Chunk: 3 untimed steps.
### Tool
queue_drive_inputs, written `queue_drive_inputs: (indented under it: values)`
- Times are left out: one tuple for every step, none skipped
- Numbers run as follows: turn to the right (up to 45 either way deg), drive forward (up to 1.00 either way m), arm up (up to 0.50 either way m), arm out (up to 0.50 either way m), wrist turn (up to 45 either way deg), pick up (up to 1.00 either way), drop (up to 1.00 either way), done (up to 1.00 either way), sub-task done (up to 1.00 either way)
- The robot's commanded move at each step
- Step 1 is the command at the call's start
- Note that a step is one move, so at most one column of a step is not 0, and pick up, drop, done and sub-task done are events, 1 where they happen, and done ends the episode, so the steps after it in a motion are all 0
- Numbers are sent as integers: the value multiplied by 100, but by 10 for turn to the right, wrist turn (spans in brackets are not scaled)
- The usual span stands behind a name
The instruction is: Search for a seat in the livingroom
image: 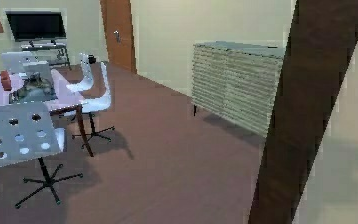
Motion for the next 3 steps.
queue_drive_inputs:
  values:
    - [-360,0,0,0,0,0,0,0,0]
    - [0,70,0,0,0,0,0,0,0]
    - [0,0,0,0,0,0,0,100,0]
